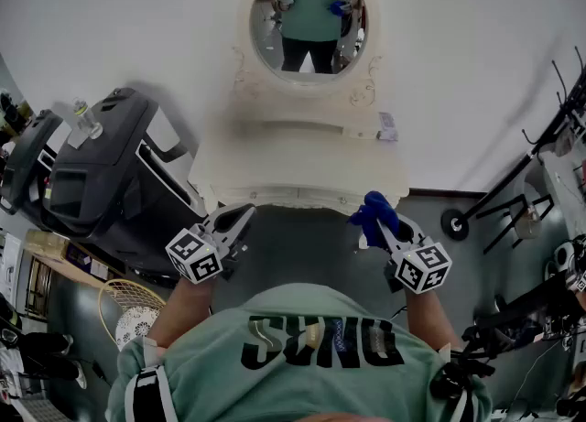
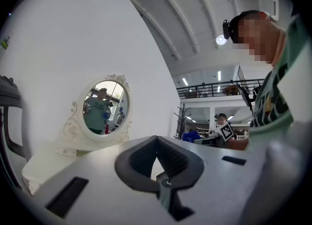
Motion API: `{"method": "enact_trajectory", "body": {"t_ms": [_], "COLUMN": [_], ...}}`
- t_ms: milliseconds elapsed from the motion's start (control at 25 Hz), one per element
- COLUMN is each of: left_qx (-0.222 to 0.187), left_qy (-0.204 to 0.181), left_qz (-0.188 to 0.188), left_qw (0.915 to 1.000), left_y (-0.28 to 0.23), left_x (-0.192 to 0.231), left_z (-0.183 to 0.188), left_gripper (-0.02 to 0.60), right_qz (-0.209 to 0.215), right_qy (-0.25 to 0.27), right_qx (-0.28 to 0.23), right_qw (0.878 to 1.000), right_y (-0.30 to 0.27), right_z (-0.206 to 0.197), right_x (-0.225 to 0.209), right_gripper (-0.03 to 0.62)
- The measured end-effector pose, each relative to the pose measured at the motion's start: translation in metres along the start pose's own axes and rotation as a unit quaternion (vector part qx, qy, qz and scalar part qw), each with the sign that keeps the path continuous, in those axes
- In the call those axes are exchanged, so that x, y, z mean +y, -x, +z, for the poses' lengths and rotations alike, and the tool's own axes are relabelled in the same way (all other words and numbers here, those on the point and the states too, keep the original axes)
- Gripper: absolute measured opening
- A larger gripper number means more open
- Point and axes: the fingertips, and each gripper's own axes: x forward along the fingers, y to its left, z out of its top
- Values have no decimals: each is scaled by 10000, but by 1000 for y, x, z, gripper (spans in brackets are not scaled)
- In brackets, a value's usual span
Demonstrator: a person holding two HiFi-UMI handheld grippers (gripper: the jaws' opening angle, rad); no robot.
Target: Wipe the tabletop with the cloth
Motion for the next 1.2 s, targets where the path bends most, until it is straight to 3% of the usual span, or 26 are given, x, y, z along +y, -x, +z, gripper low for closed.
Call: {"method": "enact_trajectory", "body": {"t_ms": [480, 720, 1200], "left_qx": [82, 172, 241], "left_qy": [29, 14, -71], "left_qz": [40, 20, -46], "left_qw": [10000, 9998, 9997], "left_y": [-15, -38, -125], "left_x": [7, 3, -46], "left_z": [-3, -6, -22], "left_gripper": [6, 6, 6], "right_qz": [73, 327, 412], "right_qy": [49, -185, -395], "right_qx": [48, -72, -102], "right_qw": [10000, 9993, 9983], "right_y": [-10, -9, 36], "right_z": [0, 4, -6], "right_x": [-12, -24, -112], "right_gripper": [63, 64, 64]}}
